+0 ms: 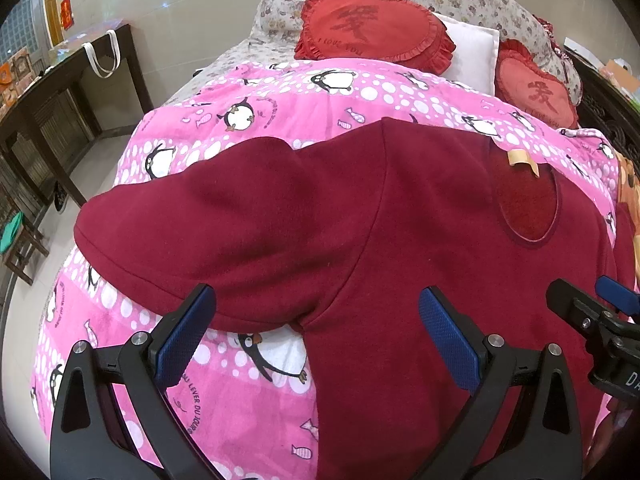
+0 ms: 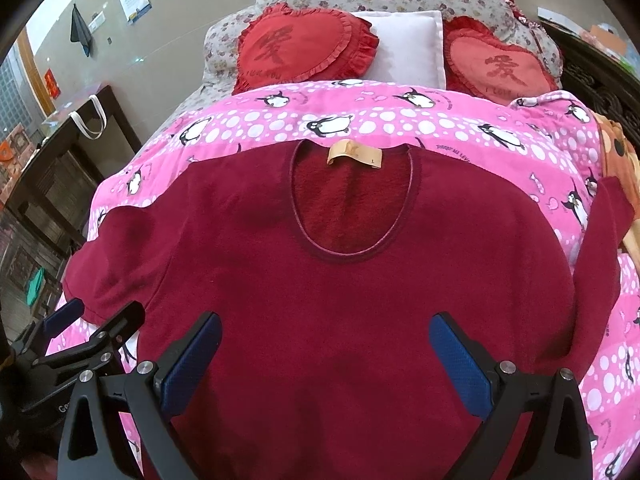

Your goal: Fold small clothes

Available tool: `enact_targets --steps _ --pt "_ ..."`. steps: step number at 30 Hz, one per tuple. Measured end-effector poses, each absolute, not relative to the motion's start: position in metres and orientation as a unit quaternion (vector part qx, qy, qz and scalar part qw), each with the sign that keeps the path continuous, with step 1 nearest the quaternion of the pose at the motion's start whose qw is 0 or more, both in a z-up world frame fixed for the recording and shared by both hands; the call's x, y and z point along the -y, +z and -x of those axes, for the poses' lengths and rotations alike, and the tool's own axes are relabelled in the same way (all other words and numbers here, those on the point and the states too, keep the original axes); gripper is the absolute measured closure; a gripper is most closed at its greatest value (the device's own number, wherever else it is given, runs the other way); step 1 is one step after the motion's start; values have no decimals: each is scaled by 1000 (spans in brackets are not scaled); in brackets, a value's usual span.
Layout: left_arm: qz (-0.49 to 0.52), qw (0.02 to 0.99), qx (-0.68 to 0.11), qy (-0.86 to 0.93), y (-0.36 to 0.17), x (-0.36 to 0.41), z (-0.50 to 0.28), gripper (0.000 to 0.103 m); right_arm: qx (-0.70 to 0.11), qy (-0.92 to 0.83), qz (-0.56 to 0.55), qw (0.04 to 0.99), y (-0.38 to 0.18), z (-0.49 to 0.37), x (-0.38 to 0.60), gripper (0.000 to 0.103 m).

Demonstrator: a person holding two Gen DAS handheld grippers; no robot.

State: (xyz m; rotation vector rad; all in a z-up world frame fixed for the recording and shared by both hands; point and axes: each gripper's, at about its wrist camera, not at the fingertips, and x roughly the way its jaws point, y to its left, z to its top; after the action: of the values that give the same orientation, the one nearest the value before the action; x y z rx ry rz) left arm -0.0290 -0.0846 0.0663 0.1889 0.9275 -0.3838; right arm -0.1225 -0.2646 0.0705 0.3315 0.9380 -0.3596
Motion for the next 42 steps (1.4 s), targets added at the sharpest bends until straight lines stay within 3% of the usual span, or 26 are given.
enact_targets --steps 34,42 --pt "-81 869 -456 -172 57 73 17 1 -463 -158 -151 859 57 107 254 0" --pt "-40 883 -452 -123 61 5 -13 1 -461 -151 -150 861 57 102 251 0"
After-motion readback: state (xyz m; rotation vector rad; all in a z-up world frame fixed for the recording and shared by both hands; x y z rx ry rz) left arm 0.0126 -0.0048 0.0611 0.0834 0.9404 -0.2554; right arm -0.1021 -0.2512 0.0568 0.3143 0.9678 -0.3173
